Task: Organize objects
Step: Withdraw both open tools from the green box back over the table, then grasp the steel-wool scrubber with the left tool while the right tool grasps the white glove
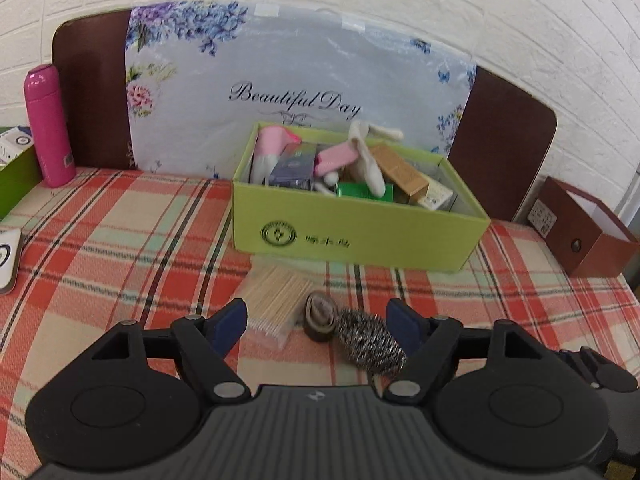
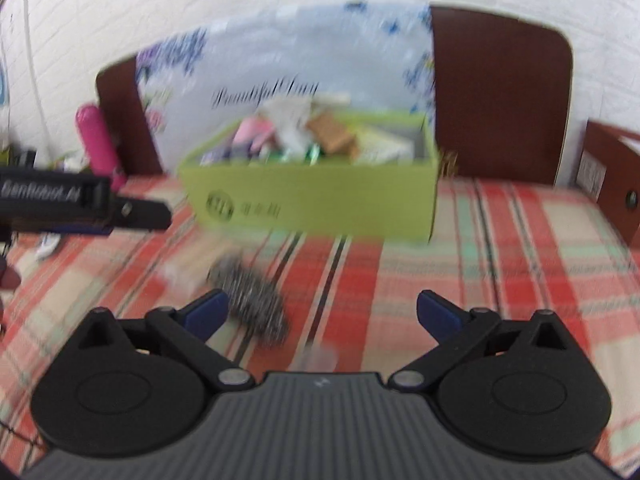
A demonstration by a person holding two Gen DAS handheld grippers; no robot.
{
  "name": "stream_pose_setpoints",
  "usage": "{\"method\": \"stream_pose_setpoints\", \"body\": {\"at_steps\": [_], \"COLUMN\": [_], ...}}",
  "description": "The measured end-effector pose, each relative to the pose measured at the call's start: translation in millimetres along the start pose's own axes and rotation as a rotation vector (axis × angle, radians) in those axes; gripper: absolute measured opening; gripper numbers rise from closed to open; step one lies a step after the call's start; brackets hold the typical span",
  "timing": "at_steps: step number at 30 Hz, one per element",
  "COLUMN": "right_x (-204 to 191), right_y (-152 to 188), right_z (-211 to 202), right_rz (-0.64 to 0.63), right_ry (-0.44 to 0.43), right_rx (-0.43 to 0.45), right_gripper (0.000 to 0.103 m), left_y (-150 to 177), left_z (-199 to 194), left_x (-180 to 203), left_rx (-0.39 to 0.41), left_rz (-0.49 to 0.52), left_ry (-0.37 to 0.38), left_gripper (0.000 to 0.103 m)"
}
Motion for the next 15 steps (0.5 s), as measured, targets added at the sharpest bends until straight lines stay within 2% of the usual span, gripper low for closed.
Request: {"method": "stream_pose_setpoints", "body": {"at_steps": [2, 6, 7, 8, 11, 13, 15], "right_x": [-13, -25, -25, -25, -12, 2, 12], "right_y": [19, 42, 44, 46, 48, 50, 54], "right_z": [3, 8, 6, 3, -4, -10, -17], "right_rz": [-0.020, -0.027, -0.040, -0.063, -0.067, -0.047, -0.032], "right_ry": [-0.014, -0.037, -0.028, -0.007, 0.018, 0.046, 0.080], "right_rx": [-0.048, -0.109, -0.106, -0.095, -0.096, -0.095, -0.092], "right_gripper": [0.085, 0.074, 0.068, 0.053, 0.031, 0.027, 0.027], "left_y": [10, 22, 23, 23, 22, 22, 19], "left_z": [1, 5, 6, 8, 18, 28, 39], "left_x": [-4, -1, 1, 3, 13, 21, 27], "left_rx": [-0.027, -0.062, -0.064, -0.067, -0.086, -0.097, -0.110], "left_rz": [-0.017, -0.023, -0.022, -0.023, -0.033, -0.052, -0.082], "left_ry": [0.001, 0.046, 0.054, 0.062, 0.094, 0.114, 0.117], "left_gripper": [0.079, 0.079, 0.079, 0.079, 0.079, 0.079, 0.079]}}
Point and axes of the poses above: each gripper's, at about its wrist camera, not at the fingertips, and z roughly the way its jaws point, x to its right, y to its underside, the point moved 3 cm from there along z, roughly the way its jaws point, and after that the axes turned 5 degrees about x, right-handed, at the moved point
